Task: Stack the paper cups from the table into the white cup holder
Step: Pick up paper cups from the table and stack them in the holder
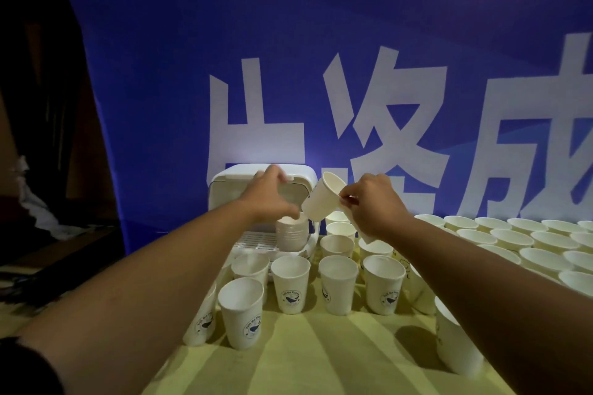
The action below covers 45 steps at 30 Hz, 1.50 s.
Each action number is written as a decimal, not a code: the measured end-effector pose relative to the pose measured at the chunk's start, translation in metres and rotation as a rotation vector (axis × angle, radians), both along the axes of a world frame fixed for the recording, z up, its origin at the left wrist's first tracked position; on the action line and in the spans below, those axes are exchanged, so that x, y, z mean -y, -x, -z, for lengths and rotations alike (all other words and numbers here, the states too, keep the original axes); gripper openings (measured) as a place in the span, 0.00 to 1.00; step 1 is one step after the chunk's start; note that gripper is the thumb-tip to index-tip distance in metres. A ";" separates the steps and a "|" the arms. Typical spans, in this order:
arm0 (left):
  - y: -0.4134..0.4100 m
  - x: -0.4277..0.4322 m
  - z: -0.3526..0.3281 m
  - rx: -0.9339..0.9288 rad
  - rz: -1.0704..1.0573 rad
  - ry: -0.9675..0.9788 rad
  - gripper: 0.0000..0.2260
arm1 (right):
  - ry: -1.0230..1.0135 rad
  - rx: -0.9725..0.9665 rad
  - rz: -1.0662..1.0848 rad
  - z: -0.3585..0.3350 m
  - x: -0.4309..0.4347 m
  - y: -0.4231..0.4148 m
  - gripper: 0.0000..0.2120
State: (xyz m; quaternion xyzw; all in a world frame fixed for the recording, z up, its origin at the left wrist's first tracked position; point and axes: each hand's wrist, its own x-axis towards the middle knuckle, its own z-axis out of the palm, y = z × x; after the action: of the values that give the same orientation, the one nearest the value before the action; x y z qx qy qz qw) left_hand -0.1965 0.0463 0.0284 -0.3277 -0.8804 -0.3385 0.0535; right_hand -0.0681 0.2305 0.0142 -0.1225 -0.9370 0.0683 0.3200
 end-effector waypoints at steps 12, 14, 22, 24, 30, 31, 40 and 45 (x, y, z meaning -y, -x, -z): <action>-0.031 0.003 -0.025 -0.297 0.053 0.085 0.05 | 0.060 -0.060 -0.136 -0.011 0.032 0.014 0.12; -0.025 0.008 -0.027 -0.300 0.013 0.055 0.04 | 0.140 -0.085 -0.138 -0.015 0.031 0.014 0.16; 0.002 0.009 -0.007 -0.242 -0.146 0.151 0.06 | 0.258 -0.228 -0.064 -0.015 0.020 0.020 0.12; 0.005 0.005 0.000 -0.210 -0.158 0.164 0.06 | 0.287 -0.295 -0.039 -0.015 0.019 0.022 0.12; 0.014 -0.003 0.020 -0.216 -0.157 0.229 0.08 | 0.302 -0.375 -0.049 -0.010 0.023 0.032 0.13; 0.016 -0.003 0.021 -0.242 -0.159 0.234 0.08 | 0.304 -0.378 -0.058 -0.009 0.025 0.034 0.13; 0.013 -0.001 0.035 -0.175 -0.092 0.480 0.10 | 0.252 -0.341 -0.118 0.001 0.042 0.053 0.12; 0.017 0.008 0.038 -0.029 0.012 0.468 0.22 | 0.096 -0.220 -0.166 0.009 0.049 0.060 0.09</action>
State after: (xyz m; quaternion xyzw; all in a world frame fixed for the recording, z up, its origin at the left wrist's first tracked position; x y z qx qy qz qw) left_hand -0.2139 0.0386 -0.0092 -0.3412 -0.9321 -0.1206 -0.0131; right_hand -0.1283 0.1813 0.0050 -0.0515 -0.8987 0.1525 0.4079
